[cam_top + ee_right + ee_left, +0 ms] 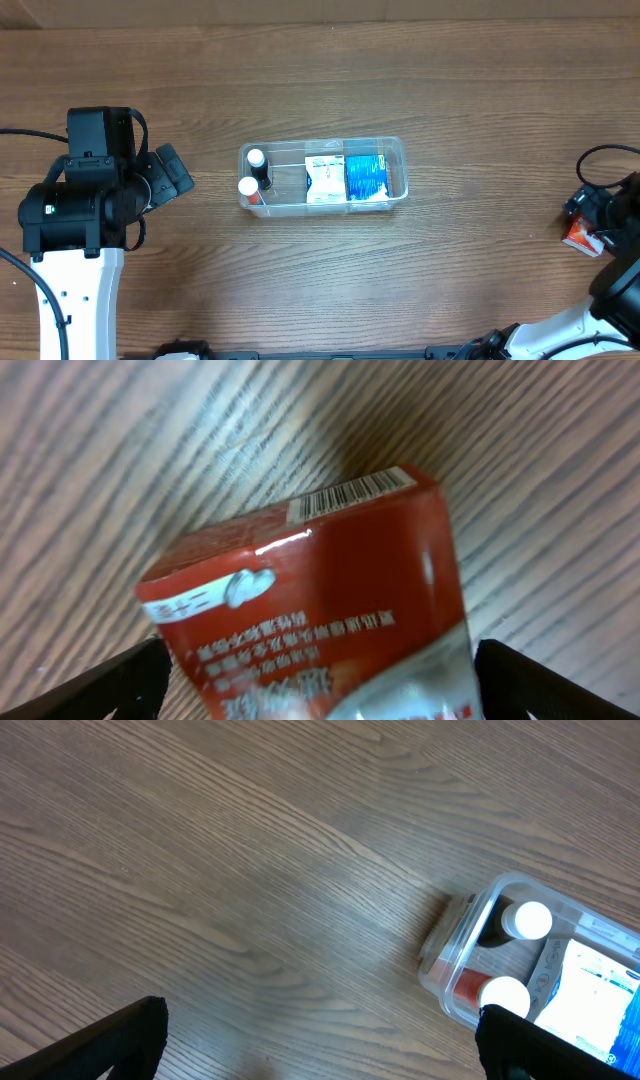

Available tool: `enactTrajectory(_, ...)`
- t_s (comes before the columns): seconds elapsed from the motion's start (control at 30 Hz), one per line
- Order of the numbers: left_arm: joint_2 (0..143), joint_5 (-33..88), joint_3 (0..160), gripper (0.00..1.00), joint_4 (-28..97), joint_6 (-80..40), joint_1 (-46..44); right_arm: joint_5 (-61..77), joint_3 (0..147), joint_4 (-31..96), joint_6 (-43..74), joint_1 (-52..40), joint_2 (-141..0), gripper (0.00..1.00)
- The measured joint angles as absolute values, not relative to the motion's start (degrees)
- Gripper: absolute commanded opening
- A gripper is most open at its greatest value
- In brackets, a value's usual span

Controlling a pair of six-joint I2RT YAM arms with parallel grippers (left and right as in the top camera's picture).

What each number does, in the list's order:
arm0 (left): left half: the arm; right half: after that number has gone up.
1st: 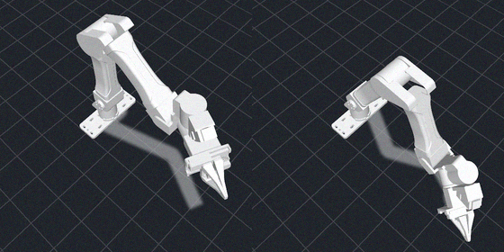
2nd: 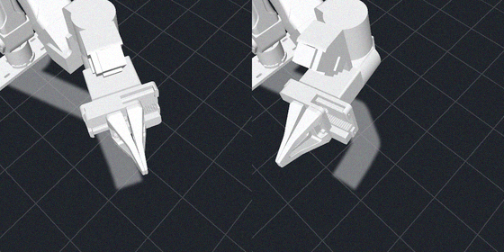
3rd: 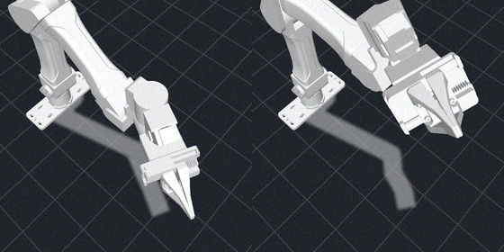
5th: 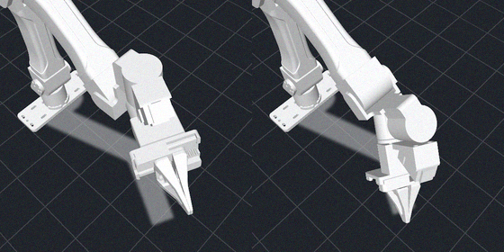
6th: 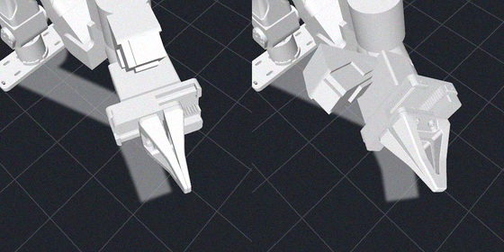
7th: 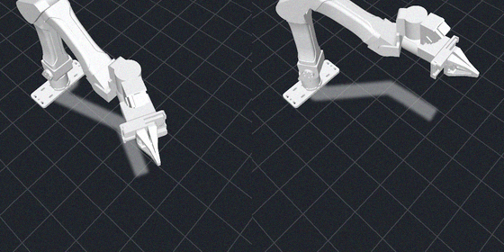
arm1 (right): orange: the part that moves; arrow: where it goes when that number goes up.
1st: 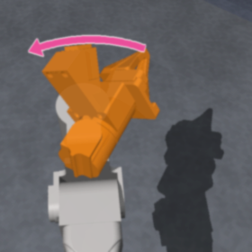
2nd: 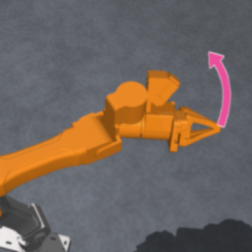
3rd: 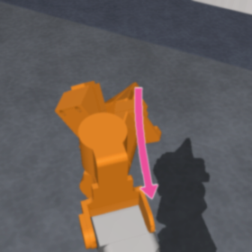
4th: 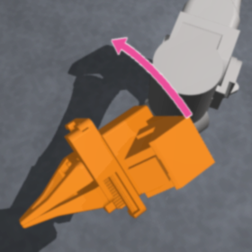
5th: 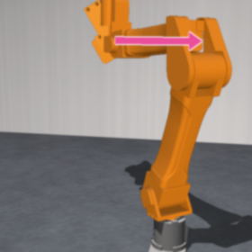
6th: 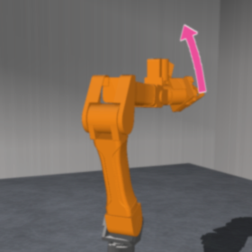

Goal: Pack container
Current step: 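Grasp the red box with the right gripper, then lower the red box into the container in front of the others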

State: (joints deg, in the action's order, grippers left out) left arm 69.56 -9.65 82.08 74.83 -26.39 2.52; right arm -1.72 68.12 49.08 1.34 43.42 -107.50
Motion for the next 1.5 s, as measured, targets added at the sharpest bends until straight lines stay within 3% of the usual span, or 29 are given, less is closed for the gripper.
enactTrajectory(0.4,69.56,-9.65,82.08,1.00,75.07,-26.39,2.52,-0.47,68.14,48.80,1.56,43.42,-108.20,0.54)
enactTrajectory(0.7,69.56,-9.65,82.08,1.00,75.05,-26.39,2.52,5.17,73.82,57.56,4.97,41.04,-107.74,0.54)
enactTrajectory(0.9,69.56,-9.65,82.08,1.00,75.07,-26.41,2.52,5.15,78.13,60.58,6.94,27.62,-97.45,0.55)
enactTrajectory(1.2,69.56,-9.65,82.08,1.00,75.07,-26.39,2.52,4.54,79.22,65.60,7.51,-6.55,-79.42,0.53)
enactTrajectory(1.33,69.56,-9.65,82.08,1.00,75.07,-26.39,2.52,4.49,79.31,65.06,9.65,-17.96,-79.61,0.53)
enactTrajectory(1.5,69.56,-9.65,82.08,1.00,75.13,-26.39,2.52,4.47,79.40,63.16,12.58,-25.56,-85.10,0.53)
